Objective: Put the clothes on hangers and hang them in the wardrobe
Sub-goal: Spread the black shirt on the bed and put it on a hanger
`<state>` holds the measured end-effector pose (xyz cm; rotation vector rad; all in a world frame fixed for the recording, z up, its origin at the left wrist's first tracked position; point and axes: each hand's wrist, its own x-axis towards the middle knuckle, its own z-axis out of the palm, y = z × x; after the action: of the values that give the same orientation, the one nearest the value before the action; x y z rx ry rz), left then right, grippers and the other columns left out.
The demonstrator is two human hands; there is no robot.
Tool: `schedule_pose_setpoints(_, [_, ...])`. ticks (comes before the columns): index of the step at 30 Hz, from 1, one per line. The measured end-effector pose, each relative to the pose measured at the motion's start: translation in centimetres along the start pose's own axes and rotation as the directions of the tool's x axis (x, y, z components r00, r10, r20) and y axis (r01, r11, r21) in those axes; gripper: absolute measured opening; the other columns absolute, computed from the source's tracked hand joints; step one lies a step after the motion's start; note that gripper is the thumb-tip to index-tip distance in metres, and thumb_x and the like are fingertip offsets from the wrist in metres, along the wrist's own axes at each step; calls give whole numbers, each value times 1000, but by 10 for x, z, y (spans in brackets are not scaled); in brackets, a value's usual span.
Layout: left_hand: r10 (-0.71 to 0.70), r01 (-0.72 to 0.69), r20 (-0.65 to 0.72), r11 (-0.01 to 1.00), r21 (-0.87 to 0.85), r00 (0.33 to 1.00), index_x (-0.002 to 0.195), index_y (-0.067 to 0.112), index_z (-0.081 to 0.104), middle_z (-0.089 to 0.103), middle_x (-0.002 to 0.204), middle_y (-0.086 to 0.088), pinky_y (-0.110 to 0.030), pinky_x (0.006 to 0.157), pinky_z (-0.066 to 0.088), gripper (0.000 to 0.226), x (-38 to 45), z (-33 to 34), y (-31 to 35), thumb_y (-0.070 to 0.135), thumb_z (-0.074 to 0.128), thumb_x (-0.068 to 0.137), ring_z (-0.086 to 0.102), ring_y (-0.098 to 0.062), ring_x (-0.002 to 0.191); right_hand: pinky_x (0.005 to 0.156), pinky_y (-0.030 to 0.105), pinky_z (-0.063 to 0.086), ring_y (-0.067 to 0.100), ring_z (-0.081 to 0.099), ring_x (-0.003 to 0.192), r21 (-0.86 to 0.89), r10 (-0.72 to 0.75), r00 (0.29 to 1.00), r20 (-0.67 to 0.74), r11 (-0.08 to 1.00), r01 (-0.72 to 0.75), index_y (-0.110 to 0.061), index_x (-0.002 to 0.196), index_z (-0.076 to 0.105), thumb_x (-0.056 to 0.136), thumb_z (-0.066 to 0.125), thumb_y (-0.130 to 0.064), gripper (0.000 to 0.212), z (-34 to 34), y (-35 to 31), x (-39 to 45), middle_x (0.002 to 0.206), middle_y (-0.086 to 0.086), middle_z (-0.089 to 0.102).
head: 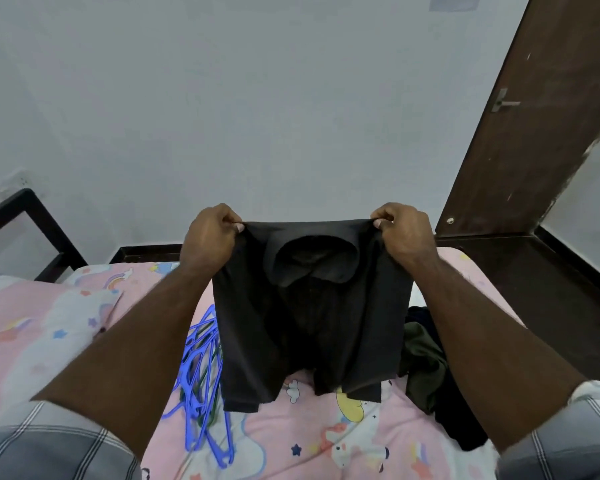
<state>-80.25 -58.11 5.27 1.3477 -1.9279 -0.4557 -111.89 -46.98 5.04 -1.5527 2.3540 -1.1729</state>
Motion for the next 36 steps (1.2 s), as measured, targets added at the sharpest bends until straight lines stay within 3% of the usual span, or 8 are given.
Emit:
schedule_pose_setpoints(10, [-67, 59, 151, 997, 54, 986, 82, 32, 63, 66, 97, 3, -41, 83, 53, 15, 7, 56, -61, 20, 63, 91, 62, -21, 91, 79, 23, 38, 18, 64, 99, -60, 111, 990, 87, 993, -106, -20, 102, 74, 94, 62, -12, 17, 59, 38, -7, 103, -1, 73])
schedule_pose_setpoints(18, [-162, 145, 119, 979, 142, 980, 91, 31, 65, 58, 104, 7, -38, 85, 48, 5, 41, 138, -98, 30, 61, 93, 58, -20, 94, 86, 29, 46, 21, 64, 103, -112, 201, 976, 83, 975, -191, -23, 107, 73, 95, 59, -16, 20, 127, 92, 34, 107, -2, 73])
schedule_pose_setpoints(22, [-203, 185, 112, 971, 151, 973, 90, 29, 66, 62, 101, 3, -41, 86, 50, 6, 71, 189, -120, 27, 61, 90, 60, -24, 93, 91, 36, 52, 26, 63, 108, -171, 178, 979, 95, 972, -160, -22, 109, 75, 95, 59, -18, 21, 168, 125, 66, 107, 1, 74])
schedule_pose_setpoints(24, [-230, 218, 119, 970, 106, 966, 85, 28, 65, 65, 97, 1, -41, 84, 53, 9, 84, 218, -135, 21, 59, 88, 65, -24, 85, 95, 34, 51, 26, 64, 107, -177, 205, 971, 121, 967, -182, -21, 112, 75, 96, 59, -18, 22, 192, 143, 83, 111, 2, 74])
schedule_pose_setpoints(27, [-294, 287, 160, 956, 66, 942, 81, 25, 61, 68, 91, -3, -31, 73, 54, 17, 92, 260, -159, 10, 54, 87, 69, -16, 65, 97, 32, 49, 25, 66, 105, -170, 233, 960, 154, 964, -206, -17, 114, 75, 96, 58, -14, 24, 231, 171, 102, 114, 4, 74])
schedule_pose_setpoints(31, [-356, 353, 194, 934, 54, 914, 82, 22, 64, 71, 87, -6, -42, 81, 57, 16, 90, 312, -200, 11, 53, 84, 69, -25, 80, 101, 37, 50, 26, 67, 104, -158, 269, 940, 210, 958, -239, -15, 111, 76, 94, 57, -11, 25, 287, 214, 113, 111, 4, 75])
schedule_pose_setpoints(36, [-401, 392, 177, 916, 85, 899, 102, 8, 72, 70, 108, -8, -24, 85, 45, 15, 90, 363, -231, 7, 62, 90, 66, -23, 98, 100, 27, 46, 25, 67, 106, -80, 310, 926, 215, 951, -299, -11, 113, 74, 94, 56, -11, 26, 333, 253, 114, 114, 6, 74])
